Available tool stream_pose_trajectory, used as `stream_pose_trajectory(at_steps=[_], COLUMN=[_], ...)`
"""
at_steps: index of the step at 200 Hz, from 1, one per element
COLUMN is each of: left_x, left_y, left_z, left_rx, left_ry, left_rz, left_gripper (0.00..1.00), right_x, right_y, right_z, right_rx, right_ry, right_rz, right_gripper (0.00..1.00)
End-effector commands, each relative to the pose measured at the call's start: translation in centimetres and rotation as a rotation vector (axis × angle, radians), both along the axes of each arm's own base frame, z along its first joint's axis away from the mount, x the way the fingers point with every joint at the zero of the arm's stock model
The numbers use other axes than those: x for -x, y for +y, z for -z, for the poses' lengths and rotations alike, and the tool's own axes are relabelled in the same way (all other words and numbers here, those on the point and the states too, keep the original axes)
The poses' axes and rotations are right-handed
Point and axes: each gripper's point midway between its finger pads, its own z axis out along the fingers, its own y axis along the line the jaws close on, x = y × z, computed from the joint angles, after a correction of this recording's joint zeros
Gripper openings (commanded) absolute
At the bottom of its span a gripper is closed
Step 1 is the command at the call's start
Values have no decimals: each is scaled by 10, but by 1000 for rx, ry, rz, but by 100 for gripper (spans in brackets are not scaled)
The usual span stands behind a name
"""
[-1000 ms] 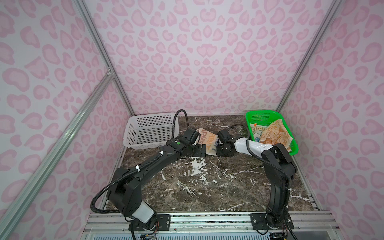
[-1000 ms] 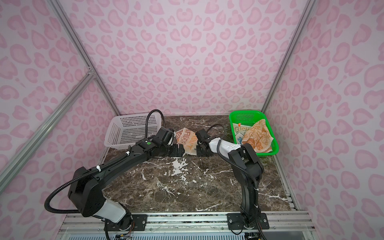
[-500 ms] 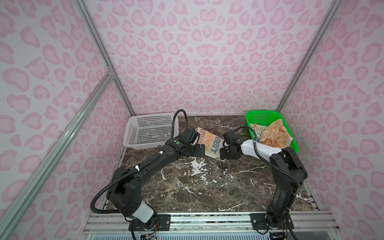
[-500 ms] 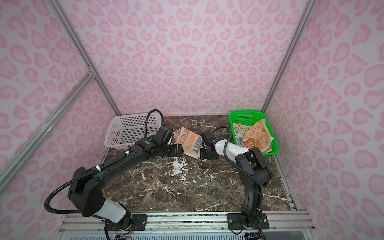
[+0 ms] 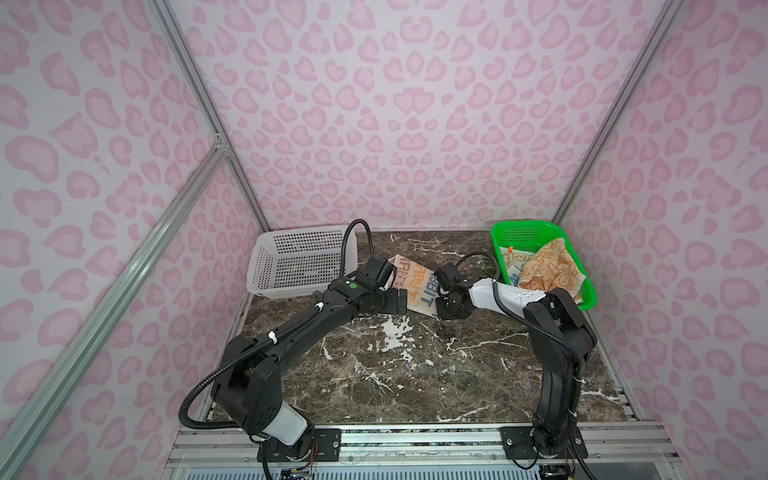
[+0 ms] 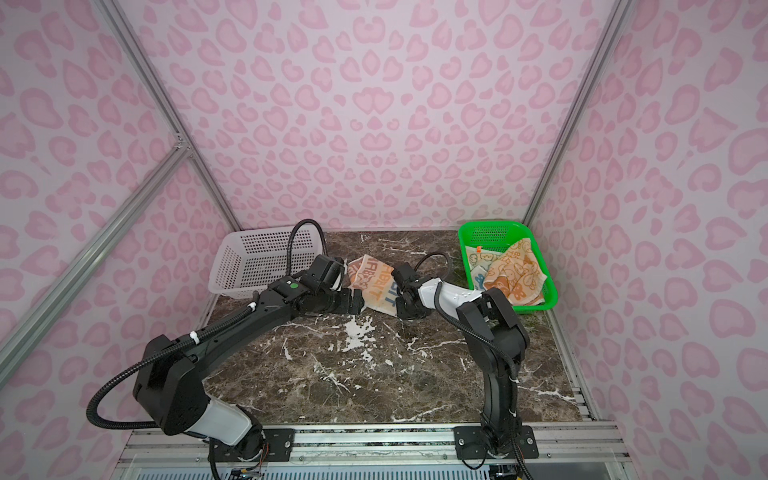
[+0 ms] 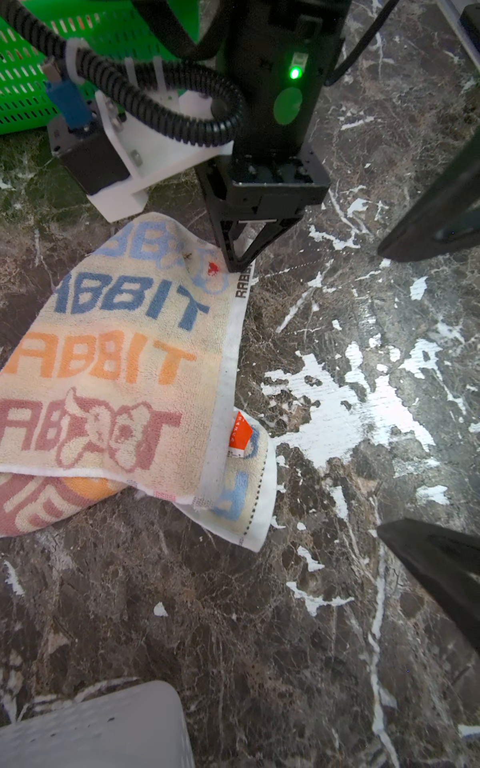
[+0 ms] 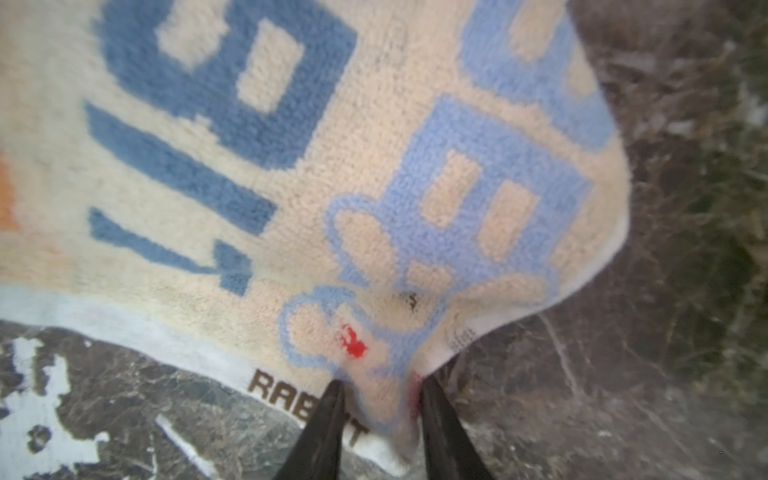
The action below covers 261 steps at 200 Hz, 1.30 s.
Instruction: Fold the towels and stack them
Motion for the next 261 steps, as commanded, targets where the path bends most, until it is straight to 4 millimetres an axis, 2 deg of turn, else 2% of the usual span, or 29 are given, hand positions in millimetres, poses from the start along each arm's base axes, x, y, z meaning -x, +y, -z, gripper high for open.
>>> stream_pose_trajectory(at_steps=[1,28,55,74,92,98,103,129,156,207,236,261], left_x=[1,0,-3,-8,-16,-15,-23,-29,-34,-40,-47,-51], left_y=[4,8,10,3,-7,-9,-16,-33,-38,-39,-47,-50], left_z=[3,14,32,40,43,51,44,52,59,83,82,77], left_rx=[-11,-67,-140,-134,-109,-110,-91,-50,-50,-72,-30,-20], left_ry=[6,28,85,110,116,136,121,151,153,187,180,166], left_rz=[-10,-5,2,12,18,22,24,50,61,41,34,35], left_gripper=[98,98,99,92,91,90,89,80,74,71,61,56], right_x=[30,35,31,27,24,23,22,20,20,21,21,21], right_y=[-22,-33,-44,-49,-51,-52,-52,-50,-49,-50,-53,-54], right_z=[19,21,8,-1,-5,-7,-8,-9,-7,-6,-3,-2], right_rx=[99,111,102,83,67,67,66,54,50,45,46,46], right_ry=[114,126,107,94,91,89,86,82,84,86,91,92], right_rz=[0,7,23,26,20,18,15,6,6,4,10,11], right_gripper=[21,9,1,0,0,0,0,0,0,0,0,0])
